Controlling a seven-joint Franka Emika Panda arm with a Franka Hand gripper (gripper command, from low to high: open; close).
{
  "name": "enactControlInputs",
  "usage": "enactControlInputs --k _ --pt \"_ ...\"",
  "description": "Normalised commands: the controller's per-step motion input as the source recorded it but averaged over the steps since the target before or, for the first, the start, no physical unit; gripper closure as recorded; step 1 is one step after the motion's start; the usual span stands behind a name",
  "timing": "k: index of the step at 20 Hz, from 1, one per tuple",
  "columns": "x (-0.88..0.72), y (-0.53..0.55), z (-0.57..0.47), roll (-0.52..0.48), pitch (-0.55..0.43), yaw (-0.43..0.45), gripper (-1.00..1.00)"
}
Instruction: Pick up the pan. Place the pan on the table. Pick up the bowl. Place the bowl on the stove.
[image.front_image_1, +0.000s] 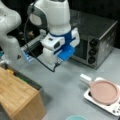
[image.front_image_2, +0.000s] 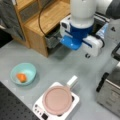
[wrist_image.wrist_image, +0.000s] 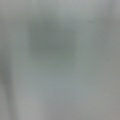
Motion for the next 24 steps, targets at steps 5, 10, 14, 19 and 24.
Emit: enactControlInputs --k 5,10,14,19,24 --pt "0.2 0.16 -0.22 -0.118 0.0 -0.061 -1.0" --pt "0.22 0.18 -0.26 -0.138 -0.028 -0.026 -1.0" --pt "0.21 0.14 -0.09 -0.175 0.073 -0.031 -1.0" --pt "0.32 0.08 -0.03 -0.168 0.127 -0.013 -1.0" --pt "0.46 0.03 -0.03 -0.131 0.164 0.018 -1.0"
